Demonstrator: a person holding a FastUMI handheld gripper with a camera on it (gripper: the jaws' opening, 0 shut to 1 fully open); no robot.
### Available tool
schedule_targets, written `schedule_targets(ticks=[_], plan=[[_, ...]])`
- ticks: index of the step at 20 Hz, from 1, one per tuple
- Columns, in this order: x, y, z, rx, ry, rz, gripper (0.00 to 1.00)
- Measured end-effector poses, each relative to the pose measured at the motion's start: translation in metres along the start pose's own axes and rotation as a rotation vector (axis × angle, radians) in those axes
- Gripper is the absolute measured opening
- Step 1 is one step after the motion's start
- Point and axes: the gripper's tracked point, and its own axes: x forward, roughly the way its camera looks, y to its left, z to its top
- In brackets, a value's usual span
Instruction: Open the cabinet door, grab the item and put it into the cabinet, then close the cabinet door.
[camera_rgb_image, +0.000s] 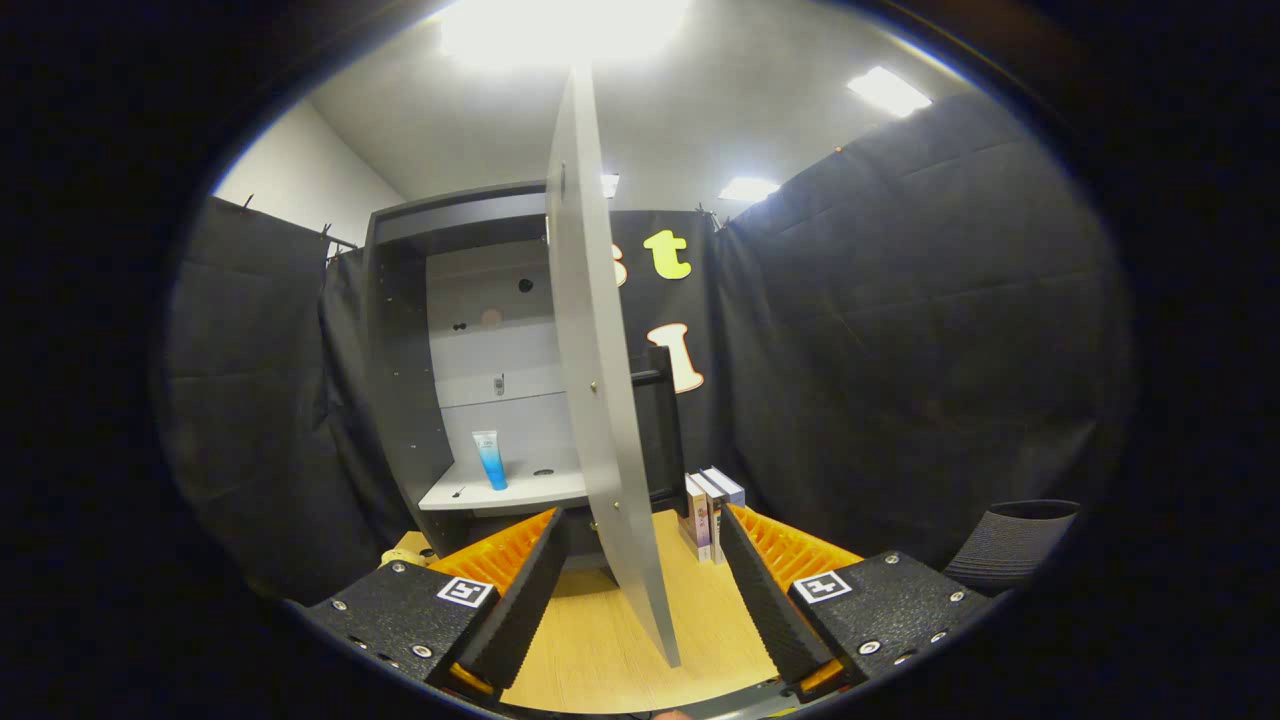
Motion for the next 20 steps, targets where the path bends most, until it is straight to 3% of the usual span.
schedule_targets(ticks=[7,14,20], plan=[[0.028,-0.053,0.025,0.003,-0.071,-0.148,0.93],[0.073,-0.092,0.039,-0.100,-0.132,-0.339,0.94],[0.074,-0.088,0.041,-0.117,-0.113,-0.355,0.91]])
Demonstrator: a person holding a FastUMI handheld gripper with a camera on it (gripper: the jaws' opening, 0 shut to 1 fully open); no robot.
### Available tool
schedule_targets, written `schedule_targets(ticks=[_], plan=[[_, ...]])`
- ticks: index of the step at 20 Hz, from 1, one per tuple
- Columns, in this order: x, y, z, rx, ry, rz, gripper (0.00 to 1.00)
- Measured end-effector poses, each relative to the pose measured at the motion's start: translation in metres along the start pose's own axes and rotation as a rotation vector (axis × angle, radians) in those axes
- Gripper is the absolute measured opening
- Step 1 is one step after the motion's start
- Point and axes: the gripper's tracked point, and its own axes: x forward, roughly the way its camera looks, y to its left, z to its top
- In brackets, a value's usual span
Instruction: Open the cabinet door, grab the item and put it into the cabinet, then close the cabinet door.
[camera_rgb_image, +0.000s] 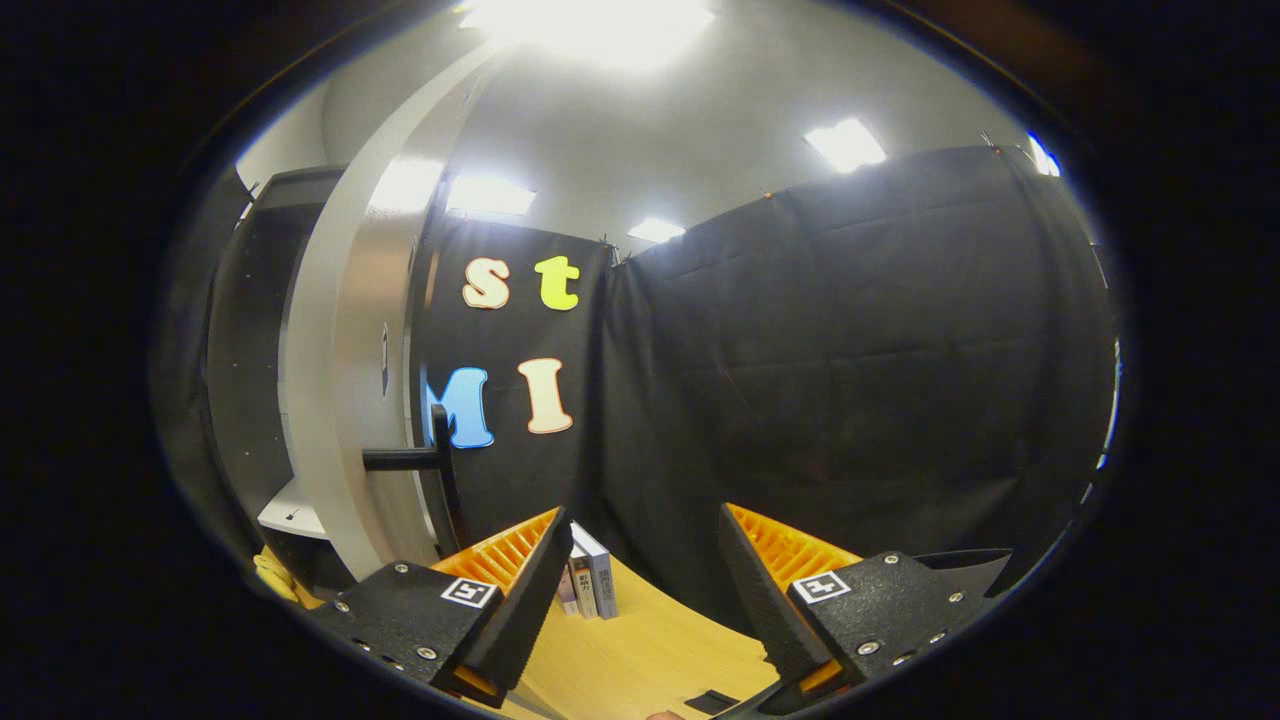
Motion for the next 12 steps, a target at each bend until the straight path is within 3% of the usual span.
schedule_targets(ticks=[12], plan=[[-0.010,0.017,0.002,0.012,0.009,0.084,0.90]])
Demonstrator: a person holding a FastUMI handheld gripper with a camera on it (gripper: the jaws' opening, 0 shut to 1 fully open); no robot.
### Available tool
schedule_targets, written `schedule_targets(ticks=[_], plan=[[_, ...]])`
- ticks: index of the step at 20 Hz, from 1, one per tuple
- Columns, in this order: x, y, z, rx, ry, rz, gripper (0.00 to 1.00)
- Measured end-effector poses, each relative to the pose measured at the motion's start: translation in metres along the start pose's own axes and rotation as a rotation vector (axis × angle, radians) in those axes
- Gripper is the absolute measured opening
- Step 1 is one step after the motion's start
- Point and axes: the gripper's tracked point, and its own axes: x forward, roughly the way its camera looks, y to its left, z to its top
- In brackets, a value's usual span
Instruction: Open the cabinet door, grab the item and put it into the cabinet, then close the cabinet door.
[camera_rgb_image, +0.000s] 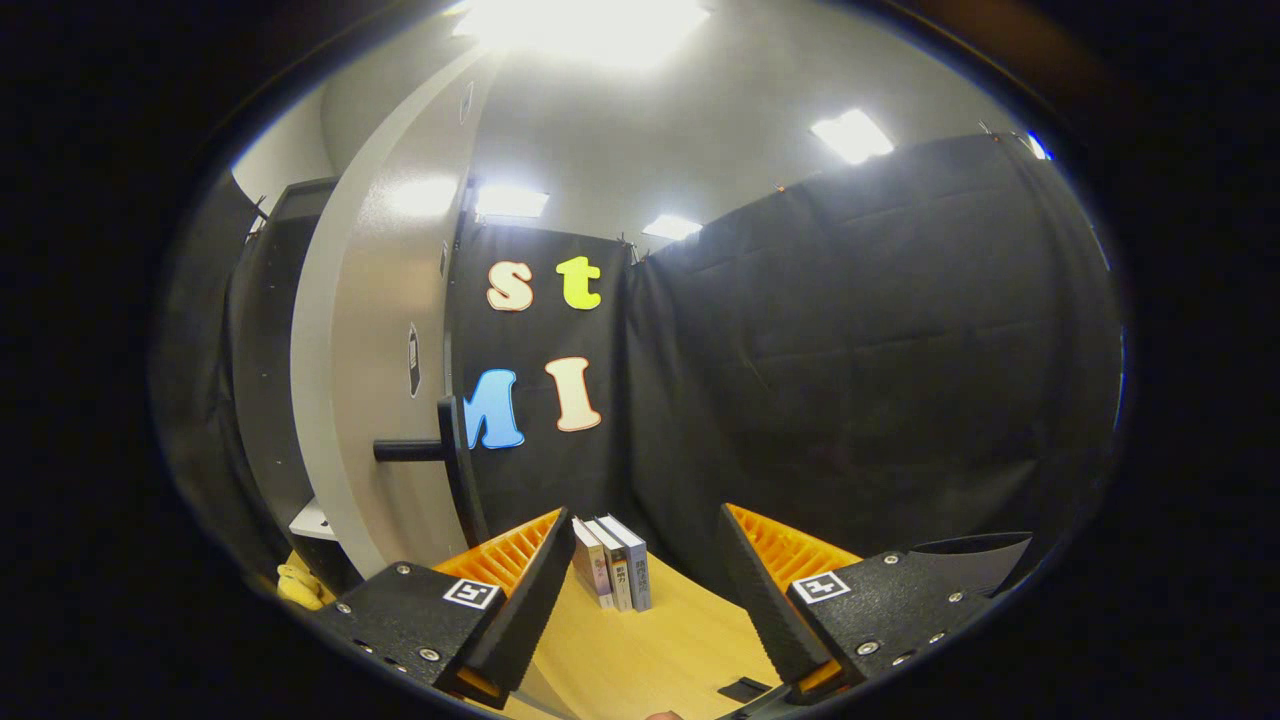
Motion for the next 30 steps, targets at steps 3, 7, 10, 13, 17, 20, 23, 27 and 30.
schedule_targets(ticks=[3,7,10,13,17,20,23,27,30], plan=[[-0.008,0.016,0.000,-0.001,0.000,0.057,0.90],[-0.014,0.035,-0.001,-0.004,0.004,0.122,0.91],[-0.019,0.050,-0.001,-0.002,0.009,0.162,0.90],[-0.025,0.064,-0.001,-0.001,0.011,0.192,0.90],[-0.030,0.080,-0.001,0.005,0.012,0.231,0.91],[-0.034,0.094,-0.001,0.003,0.013,0.258,0.90],[-0.038,0.110,-0.001,0.008,0.018,0.284,0.90],[-0.037,0.128,-0.004,0.023,0.028,0.317,0.90],[-0.035,0.137,-0.007,0.029,0.033,0.329,0.90]])
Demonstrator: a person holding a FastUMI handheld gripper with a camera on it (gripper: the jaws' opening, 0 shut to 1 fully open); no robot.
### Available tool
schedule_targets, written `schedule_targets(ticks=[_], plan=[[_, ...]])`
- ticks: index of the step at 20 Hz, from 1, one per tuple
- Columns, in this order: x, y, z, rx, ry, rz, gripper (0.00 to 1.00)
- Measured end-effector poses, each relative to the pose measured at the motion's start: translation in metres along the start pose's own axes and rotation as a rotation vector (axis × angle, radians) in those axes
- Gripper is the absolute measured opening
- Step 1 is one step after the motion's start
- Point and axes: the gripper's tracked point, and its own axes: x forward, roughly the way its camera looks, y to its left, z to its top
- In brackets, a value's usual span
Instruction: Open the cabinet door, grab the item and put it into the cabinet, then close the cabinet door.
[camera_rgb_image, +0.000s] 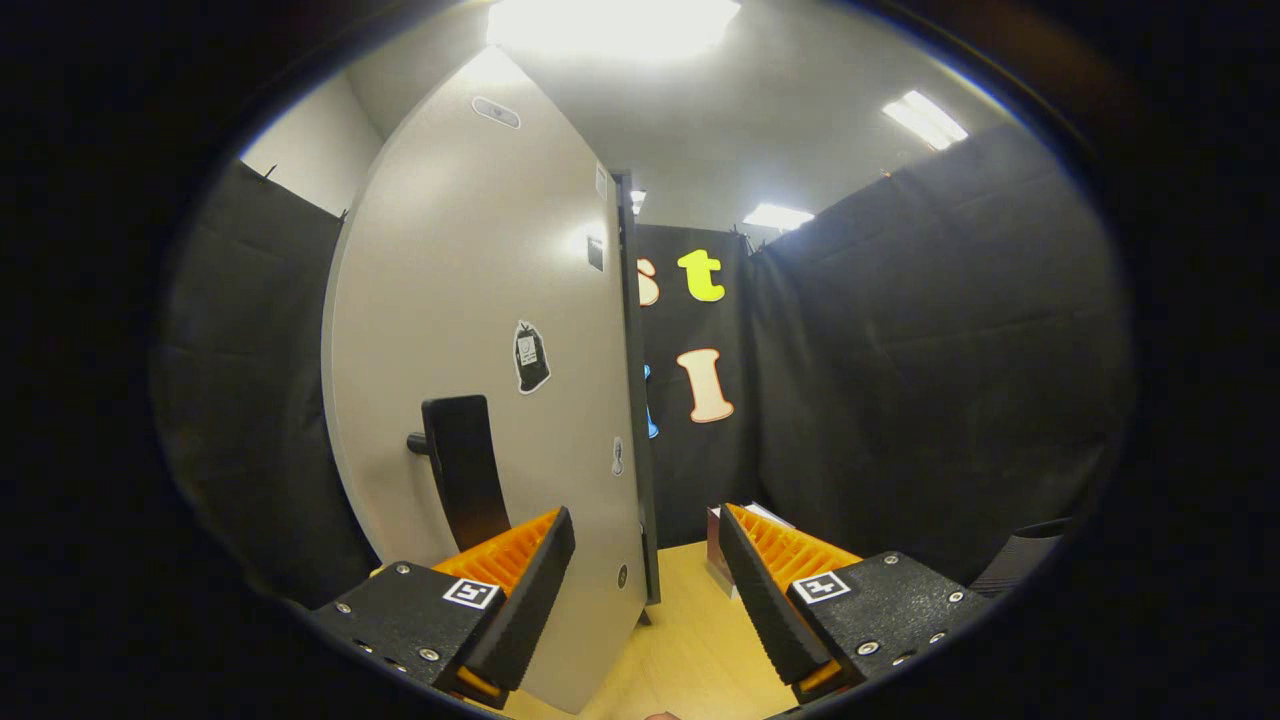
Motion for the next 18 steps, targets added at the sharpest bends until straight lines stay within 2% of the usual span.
schedule_targets(ticks=[18], plan=[[0.044,0.081,-0.013,0.014,0.026,0.156,0.93]])
